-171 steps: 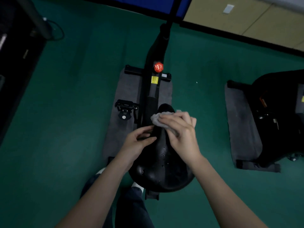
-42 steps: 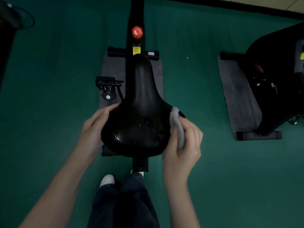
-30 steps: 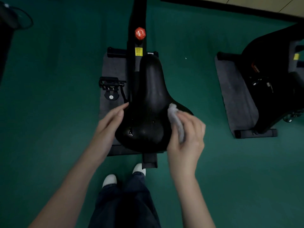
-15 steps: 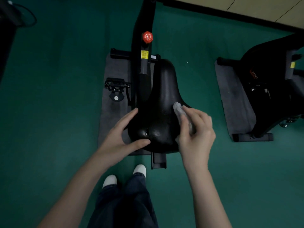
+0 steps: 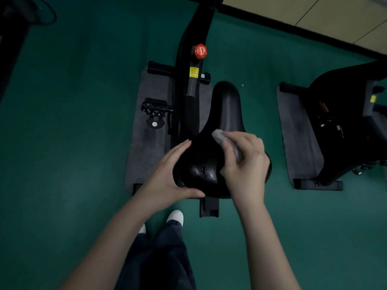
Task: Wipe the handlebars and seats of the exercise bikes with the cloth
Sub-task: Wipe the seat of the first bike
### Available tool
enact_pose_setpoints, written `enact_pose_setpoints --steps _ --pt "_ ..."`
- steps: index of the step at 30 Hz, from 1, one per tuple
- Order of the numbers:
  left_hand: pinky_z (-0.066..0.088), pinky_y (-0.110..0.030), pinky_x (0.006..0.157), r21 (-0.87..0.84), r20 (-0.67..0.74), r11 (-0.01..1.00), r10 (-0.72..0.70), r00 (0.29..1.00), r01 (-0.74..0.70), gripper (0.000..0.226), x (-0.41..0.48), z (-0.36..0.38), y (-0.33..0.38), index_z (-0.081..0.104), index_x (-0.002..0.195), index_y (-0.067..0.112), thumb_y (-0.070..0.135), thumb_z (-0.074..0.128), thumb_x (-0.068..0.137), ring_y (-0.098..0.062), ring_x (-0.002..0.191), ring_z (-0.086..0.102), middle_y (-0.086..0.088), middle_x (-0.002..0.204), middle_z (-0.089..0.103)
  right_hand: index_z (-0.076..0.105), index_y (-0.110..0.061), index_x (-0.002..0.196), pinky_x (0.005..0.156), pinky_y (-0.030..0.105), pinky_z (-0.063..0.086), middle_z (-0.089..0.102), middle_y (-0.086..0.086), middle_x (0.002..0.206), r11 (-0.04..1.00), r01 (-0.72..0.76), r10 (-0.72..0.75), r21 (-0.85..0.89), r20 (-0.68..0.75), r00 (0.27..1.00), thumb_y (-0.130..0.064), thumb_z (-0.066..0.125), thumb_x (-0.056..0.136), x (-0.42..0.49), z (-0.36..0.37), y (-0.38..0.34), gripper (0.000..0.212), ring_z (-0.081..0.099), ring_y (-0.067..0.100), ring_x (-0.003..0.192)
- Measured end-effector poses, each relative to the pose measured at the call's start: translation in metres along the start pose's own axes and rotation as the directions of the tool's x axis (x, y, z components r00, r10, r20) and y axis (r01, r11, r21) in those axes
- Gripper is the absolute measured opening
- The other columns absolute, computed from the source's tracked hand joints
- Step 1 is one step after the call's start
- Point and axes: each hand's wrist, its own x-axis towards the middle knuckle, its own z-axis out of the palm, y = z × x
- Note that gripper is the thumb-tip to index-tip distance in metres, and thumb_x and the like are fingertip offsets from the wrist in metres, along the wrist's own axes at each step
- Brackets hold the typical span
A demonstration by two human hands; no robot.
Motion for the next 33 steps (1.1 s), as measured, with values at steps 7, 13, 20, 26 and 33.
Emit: enact_pose_setpoints --steps 7,13,20,26,33 --pt "0.024 -0.02 0.111 -0.011 -0.028 1.0 -0.007 1.0 0.007 0.107 0.001 0.003 -0.005 0.032 0.135 0.056 0.047 0.089 0.045 0.012 0.134 0.026 0.036 0.144 0.029 0.073 -0.006 0.099 0.09 0.014 0.038 0.065 -0.002 0.099 0.981 0.192 -0.194 0.031 0.085 0.977 -0.002 0.067 0.086 -0.031 -0.019 0.011 0.015 0.057 0.016 0.096" --pt "0.025 -0.021 0.11 -0.024 -0.037 1.0 -0.01 0.999 0.009 0.107 0.001 0.004 -0.007 0.03 0.134 0.061 0.056 0.086 0.043 0.011 0.135 0.027 0.037 0.143 0.029 0.074 -0.007 0.097 0.085 0.012 0.04 0.067 0.001 0.095 1.0 0.002 -0.004 -0.023 -0.081 0.997 -0.001 0.067 0.086 -0.013 -0.002 0.003 0.014 0.059 0.022 0.091" --pt "0.025 -0.019 0.111 -0.054 -0.025 0.998 -0.012 1.0 0.011 0.102 0.0 0.004 -0.003 0.032 0.13 0.061 0.055 0.083 0.042 0.013 0.134 0.026 0.039 0.143 0.027 0.073 -0.001 0.097 0.089 0.026 0.044 0.066 0.004 0.102 0.975 0.222 -0.222 -0.007 0.001 0.975 0.0 0.063 0.086 -0.06 -0.012 0.007 0.015 0.057 0.022 0.096" --pt "0.026 -0.019 0.11 -0.053 -0.021 0.999 -0.008 1.0 0.007 0.102 0.001 0.004 -0.004 0.03 0.129 0.065 0.056 0.083 0.042 0.016 0.133 0.025 0.048 0.137 0.023 0.074 -0.003 0.097 0.087 0.021 0.045 0.067 0.002 0.096 0.996 0.084 -0.087 -0.032 -0.116 0.989 0.002 0.068 0.084 -0.031 0.009 -0.008 0.015 0.058 0.022 0.093" --pt "0.025 -0.017 0.106 -0.034 -0.042 0.999 0.017 0.999 -0.018 0.105 0.001 0.005 -0.008 0.029 0.132 0.064 0.058 0.083 0.043 0.017 0.132 0.023 0.045 0.139 0.025 0.069 0.0 0.104 0.092 0.028 0.044 0.064 0.01 0.104 0.996 0.082 -0.069 0.025 -0.338 0.939 0.0 0.061 0.089 -0.065 0.007 0.021 0.017 0.058 0.024 0.099"
